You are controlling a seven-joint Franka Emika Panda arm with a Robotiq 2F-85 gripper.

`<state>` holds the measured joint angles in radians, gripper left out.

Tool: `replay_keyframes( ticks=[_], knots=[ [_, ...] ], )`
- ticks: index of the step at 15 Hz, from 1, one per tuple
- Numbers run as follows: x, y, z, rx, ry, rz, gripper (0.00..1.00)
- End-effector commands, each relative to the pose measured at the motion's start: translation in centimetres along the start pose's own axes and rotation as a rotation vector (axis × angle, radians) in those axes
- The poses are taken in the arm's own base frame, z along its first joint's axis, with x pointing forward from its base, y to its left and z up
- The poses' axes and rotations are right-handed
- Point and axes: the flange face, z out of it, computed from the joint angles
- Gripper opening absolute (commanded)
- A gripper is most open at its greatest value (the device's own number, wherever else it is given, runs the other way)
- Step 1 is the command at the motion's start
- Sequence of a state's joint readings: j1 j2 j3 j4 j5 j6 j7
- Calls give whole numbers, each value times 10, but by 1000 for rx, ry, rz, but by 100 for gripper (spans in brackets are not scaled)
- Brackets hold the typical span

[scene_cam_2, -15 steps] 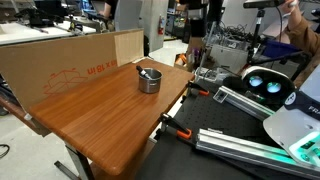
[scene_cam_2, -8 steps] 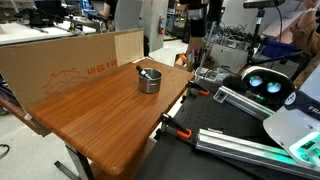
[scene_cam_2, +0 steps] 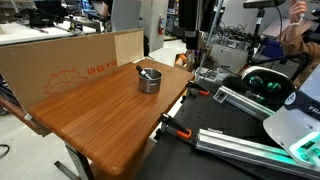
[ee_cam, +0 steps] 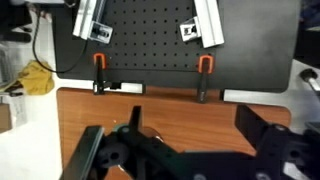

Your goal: Take the marker out of the cup and put it on the table

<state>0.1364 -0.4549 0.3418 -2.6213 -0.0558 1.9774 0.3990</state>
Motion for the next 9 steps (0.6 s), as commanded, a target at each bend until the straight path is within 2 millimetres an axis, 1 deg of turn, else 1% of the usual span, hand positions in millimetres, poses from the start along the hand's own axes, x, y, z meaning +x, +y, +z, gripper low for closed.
replay_keyframes(
  ticks=[1, 6, 7, 9],
  knots=[
    [7, 26, 14, 0, 139, -69, 100],
    [44, 79, 39, 51, 324, -159, 100],
    [54, 91, 46, 76, 345, -180, 100],
    [74, 107, 60, 116, 365, -223, 100]
  ],
)
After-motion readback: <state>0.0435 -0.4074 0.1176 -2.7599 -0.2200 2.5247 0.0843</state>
